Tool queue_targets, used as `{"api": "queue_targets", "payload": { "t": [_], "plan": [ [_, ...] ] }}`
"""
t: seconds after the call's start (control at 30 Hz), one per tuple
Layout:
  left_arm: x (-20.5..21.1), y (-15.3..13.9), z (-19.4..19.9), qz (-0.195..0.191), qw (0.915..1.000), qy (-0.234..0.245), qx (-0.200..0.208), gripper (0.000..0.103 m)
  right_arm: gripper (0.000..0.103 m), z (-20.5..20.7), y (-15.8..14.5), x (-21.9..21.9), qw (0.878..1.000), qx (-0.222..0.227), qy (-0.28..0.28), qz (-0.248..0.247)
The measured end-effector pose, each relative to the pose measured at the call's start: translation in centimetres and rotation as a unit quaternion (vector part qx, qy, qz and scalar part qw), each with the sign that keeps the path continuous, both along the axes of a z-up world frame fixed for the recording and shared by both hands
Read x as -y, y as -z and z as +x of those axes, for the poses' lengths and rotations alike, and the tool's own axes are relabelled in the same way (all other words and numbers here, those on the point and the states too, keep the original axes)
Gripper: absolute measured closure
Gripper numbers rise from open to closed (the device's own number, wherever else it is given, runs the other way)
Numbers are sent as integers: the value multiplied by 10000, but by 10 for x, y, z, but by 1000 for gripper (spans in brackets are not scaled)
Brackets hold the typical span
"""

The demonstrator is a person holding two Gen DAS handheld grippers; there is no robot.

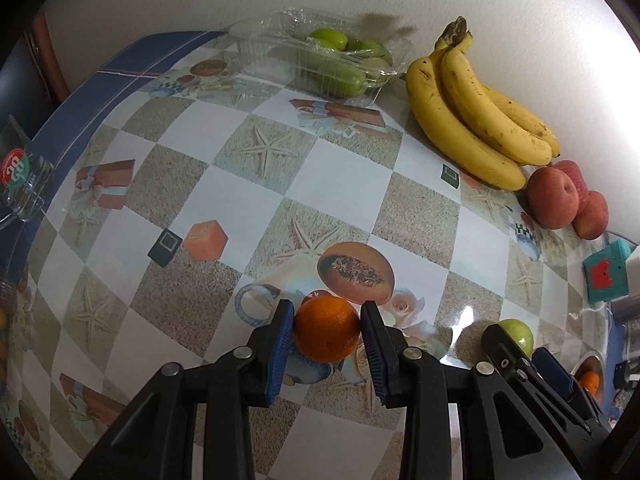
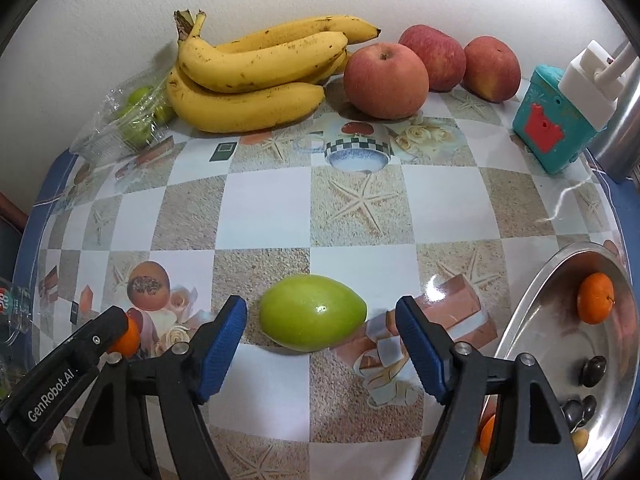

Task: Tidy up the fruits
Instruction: 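Grasp the green mango with the right gripper while the left gripper holds the mandarin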

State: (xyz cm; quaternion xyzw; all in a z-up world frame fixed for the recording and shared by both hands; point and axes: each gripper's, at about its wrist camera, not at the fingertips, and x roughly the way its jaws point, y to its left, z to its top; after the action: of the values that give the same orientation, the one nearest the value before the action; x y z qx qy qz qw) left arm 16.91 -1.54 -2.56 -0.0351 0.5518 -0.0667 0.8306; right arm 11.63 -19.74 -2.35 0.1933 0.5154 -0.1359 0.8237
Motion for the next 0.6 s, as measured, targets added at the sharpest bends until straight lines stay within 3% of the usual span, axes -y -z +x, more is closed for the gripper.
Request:
{"api": "queue_targets", "payload": {
  "t": [0.17, 0.27, 0.37, 0.6],
  "plan": [
    [0, -1, 0, 16, 10000, 11, 17, 66, 26, 3, 4, -2, 10000, -38, -35, -23],
    [0, 0, -1, 10, 10000, 6, 15, 66, 40, 6, 5, -4, 10000, -45, -67, -9],
    [0, -1, 0, 15, 10000, 11, 22, 66, 46, 6, 6, -4, 10000, -45, -73, 2],
    [0, -1, 0, 7, 10000, 27, 18, 66, 46, 7, 5, -5, 10000, -23, -94, 3]
  ]
}}
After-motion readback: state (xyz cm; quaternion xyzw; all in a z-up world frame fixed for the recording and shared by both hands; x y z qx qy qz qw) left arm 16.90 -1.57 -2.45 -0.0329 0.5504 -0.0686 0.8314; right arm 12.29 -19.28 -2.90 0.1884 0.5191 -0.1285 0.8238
